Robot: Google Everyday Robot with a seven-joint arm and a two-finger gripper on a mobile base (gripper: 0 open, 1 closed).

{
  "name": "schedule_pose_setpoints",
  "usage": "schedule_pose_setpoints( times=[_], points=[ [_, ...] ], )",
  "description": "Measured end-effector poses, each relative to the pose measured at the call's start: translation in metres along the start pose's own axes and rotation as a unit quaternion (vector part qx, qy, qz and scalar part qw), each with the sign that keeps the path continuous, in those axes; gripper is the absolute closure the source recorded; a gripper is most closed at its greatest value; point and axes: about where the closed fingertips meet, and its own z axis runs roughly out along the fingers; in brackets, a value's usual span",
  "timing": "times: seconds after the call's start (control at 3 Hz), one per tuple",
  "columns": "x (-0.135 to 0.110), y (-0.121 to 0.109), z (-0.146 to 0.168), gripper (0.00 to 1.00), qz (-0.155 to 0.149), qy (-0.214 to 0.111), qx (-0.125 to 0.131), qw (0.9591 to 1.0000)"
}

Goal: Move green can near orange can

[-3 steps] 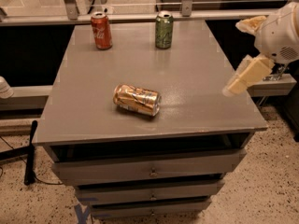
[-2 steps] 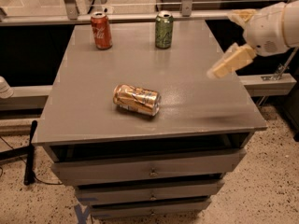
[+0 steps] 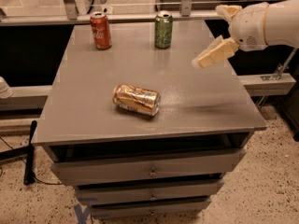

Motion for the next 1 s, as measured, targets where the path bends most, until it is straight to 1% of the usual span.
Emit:
schedule_pose_setpoints(
  times=[0.33, 0.67, 1.0],
  points=[
    [0.006, -0.004, 0.006, 0.00, 0.018, -0.013, 0.019, 0.9996],
    [0.021, -0.026, 0.047, 0.00, 0.074, -0.050, 0.055, 0.9945],
    [0.044, -0.063, 0.085, 0.00, 0.128, -0.078, 0.094, 0.9842]
  ],
)
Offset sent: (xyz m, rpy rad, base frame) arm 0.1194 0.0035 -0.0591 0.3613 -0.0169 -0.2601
